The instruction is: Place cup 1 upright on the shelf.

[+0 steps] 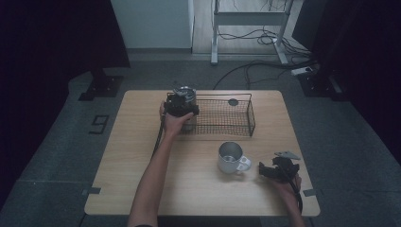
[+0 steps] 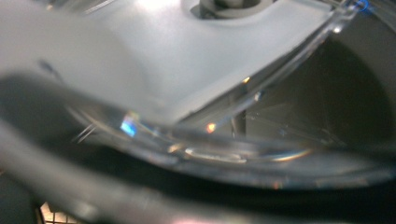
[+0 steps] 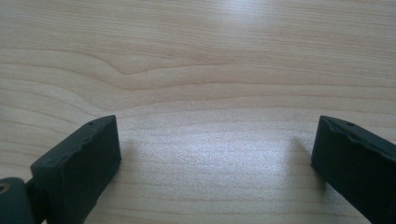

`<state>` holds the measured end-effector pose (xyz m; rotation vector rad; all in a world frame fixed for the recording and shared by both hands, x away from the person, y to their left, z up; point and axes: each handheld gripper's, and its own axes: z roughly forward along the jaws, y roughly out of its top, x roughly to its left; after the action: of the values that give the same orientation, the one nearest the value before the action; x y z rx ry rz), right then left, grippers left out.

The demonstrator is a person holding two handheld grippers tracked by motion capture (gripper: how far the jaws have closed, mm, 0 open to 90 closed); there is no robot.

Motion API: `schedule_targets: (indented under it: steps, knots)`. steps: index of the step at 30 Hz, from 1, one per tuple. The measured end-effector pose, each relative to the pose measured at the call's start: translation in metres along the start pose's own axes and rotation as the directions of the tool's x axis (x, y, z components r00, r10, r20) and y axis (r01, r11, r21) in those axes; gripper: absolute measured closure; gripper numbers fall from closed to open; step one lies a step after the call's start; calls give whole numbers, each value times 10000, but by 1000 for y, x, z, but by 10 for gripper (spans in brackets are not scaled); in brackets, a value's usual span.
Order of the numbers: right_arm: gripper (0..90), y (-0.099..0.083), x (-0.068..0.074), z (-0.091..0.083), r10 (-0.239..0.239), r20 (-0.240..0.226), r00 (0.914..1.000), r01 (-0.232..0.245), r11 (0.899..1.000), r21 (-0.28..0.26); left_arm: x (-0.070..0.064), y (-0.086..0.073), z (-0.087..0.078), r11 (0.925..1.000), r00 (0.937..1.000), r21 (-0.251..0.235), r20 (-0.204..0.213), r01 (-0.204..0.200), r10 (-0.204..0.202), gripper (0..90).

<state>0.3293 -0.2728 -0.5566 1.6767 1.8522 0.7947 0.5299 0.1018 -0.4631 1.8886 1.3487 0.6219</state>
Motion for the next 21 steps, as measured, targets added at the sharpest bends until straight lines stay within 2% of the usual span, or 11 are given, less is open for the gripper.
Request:
schedule_targets:
  steps: [10,17,21]
  knots:
    - [11,0,0,0,-2,0,10000,2,10000,1,0,-5,3,10000,10000,77,22,-28,28,40]
    - [11,0,0,0,-1,1,10000,1,10000,0,-4,-10,2,9995,9995,68,-58,-303,303,40]
    - [11,0,0,0,-4,0,10000,4,10000,-2,-4,-14,1,9997,9997,8,-40,-245,245,39]
